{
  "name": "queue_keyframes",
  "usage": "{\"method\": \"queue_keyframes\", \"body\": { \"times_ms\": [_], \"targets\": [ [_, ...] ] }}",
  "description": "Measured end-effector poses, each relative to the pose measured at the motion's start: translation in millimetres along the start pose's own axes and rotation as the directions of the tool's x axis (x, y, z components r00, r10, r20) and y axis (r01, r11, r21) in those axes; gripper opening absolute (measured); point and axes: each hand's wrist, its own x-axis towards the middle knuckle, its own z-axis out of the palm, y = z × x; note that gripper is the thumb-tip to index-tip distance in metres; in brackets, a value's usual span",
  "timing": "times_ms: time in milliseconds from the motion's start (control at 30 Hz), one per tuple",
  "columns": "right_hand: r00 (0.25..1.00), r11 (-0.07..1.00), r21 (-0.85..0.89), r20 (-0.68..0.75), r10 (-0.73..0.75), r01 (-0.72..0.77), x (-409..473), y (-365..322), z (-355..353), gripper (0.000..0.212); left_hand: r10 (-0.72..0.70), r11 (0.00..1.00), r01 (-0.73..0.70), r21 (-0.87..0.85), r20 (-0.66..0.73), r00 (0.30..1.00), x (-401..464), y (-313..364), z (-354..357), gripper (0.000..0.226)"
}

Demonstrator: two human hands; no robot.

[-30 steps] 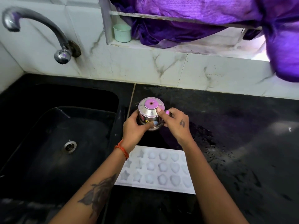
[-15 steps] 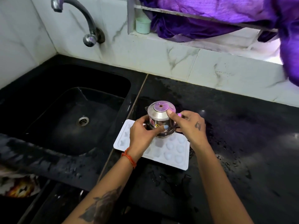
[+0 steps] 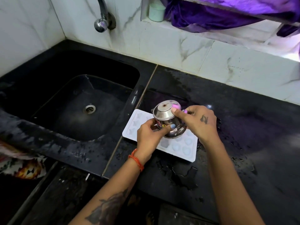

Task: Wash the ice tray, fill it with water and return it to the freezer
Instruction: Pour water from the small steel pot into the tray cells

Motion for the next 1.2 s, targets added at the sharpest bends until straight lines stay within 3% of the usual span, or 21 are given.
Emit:
{"method": "queue_keyframes", "body": {
  "times_ms": [133, 800, 933, 1133, 1200],
  "targets": [
    [1.000, 0.998, -0.058, 0.015, -0.023, 0.024, 3.0, -8.8, 3.6, 0.056, -0.008, 1.000, 0.008, -0.013, 0.008, 1.000, 2.9, -3.0, -5.3, 0.040],
    [0.998, 0.972, -0.232, 0.052, -0.037, 0.048, 6.0, -37.5, 8.0, 0.050, -0.028, 0.996, 0.033, -0.077, 0.070, 0.997, 13.5, -5.8, -18.0, 0.035],
    [0.999, 0.988, -0.147, 0.026, -0.034, 0.037, 5.3, -31.1, 8.6, 0.055, -0.004, 0.999, 0.007, -0.052, 0.057, 0.998, 14.2, -2.8, -17.7, 0.055],
    [0.993, 0.985, 0.125, 0.046, 0.113, -0.118, 4.0, -11.8, 12.9, 0.059, 0.019, 1.000, -0.020, 0.008, 0.054, 0.998, 14.5, 0.9, -17.3, 0.058],
    [0.989, 0.978, 0.148, 0.043, 0.139, -0.144, 2.2, -9.6, 12.1, 0.052, 0.032, 0.999, -0.034, 0.025, 0.064, 0.997, 13.4, 3.2, -16.6, 0.049]
  ]
}}
